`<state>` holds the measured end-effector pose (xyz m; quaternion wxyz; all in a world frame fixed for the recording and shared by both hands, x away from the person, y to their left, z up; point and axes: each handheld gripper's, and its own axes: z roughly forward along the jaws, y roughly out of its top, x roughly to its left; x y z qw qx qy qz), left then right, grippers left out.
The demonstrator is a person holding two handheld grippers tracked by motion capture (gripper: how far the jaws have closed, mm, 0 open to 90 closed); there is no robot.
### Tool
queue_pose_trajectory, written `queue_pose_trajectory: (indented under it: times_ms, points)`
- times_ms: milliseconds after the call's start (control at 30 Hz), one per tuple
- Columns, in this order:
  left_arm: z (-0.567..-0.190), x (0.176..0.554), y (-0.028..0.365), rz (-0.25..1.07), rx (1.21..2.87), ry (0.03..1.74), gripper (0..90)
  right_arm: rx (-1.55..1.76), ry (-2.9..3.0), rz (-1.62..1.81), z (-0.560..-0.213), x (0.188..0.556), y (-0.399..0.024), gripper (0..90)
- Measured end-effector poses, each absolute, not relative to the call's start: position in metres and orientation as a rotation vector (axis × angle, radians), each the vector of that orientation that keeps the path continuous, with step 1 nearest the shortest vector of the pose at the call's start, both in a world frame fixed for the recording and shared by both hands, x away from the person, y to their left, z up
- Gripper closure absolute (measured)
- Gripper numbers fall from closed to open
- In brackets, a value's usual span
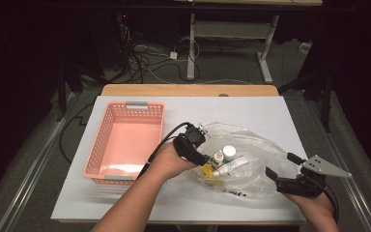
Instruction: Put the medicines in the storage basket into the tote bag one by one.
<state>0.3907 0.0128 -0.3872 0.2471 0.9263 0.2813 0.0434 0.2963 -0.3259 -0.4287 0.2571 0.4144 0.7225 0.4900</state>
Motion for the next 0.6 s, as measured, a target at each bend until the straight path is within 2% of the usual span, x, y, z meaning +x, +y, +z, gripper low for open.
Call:
queue_pose_trajectory:
  times_ms: [267,600]
  points:
    - [-0.404,0.389,0.008,0.103,2.471,0.776,39.7,1.174,1.927,1.306,-0.429,0.293,-0.339,6.2]
    - [-0.412,0.39,0.007,0.123,2.457,0.792,69.4,1.233,1.943,1.248,-0.434,0.291,-0.348,12.7]
